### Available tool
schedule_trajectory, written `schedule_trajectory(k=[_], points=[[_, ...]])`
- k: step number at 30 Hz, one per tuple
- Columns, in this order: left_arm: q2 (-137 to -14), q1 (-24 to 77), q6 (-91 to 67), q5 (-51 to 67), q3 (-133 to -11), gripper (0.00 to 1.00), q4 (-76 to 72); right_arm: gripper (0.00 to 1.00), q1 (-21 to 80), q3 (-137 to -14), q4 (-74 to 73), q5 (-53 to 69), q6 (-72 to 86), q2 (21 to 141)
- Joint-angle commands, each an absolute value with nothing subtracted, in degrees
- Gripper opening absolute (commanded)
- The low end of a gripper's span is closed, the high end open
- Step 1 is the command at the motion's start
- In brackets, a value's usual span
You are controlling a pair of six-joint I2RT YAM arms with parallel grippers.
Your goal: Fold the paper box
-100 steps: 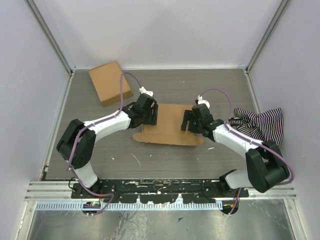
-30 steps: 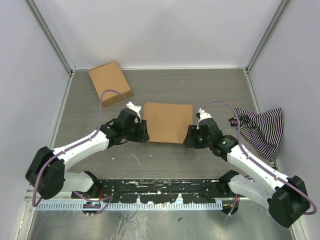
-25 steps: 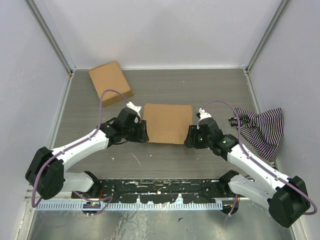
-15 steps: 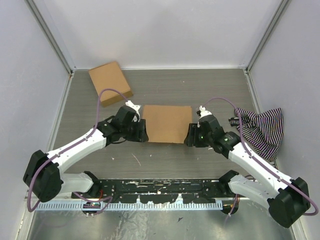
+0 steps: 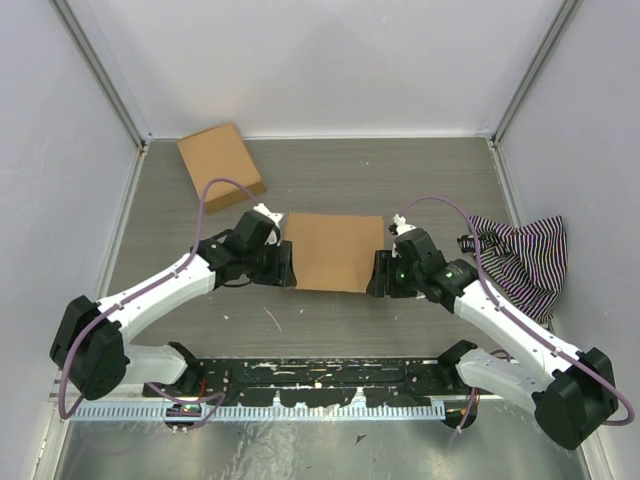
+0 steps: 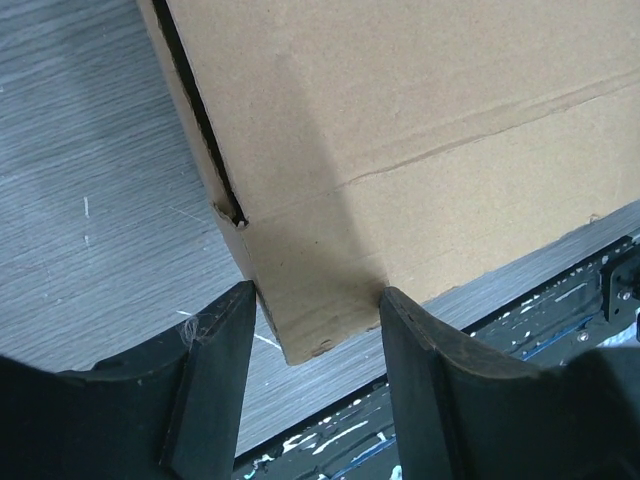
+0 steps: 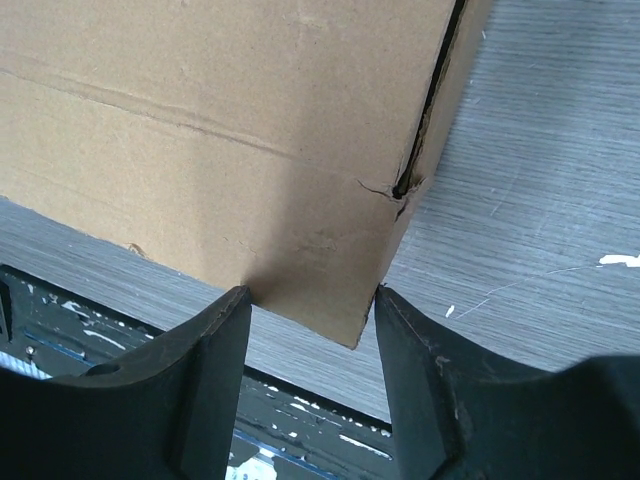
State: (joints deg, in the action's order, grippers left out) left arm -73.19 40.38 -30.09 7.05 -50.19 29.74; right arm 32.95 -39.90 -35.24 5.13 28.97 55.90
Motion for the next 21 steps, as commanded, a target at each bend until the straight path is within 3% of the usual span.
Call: schedule_trajectory(k=[1,21], points=[[-74.89,40.40,-29.88,10.13,-50.82,0.59,29.04,0.58,33.31,-39.50,-32.42,8.14,29.03,56.49],[-78.13,39.62,-30.99,14.95,-48.17,0.57,24.17,0.56,33.28,-35.40,-25.73,10.63,30.38,59.73]])
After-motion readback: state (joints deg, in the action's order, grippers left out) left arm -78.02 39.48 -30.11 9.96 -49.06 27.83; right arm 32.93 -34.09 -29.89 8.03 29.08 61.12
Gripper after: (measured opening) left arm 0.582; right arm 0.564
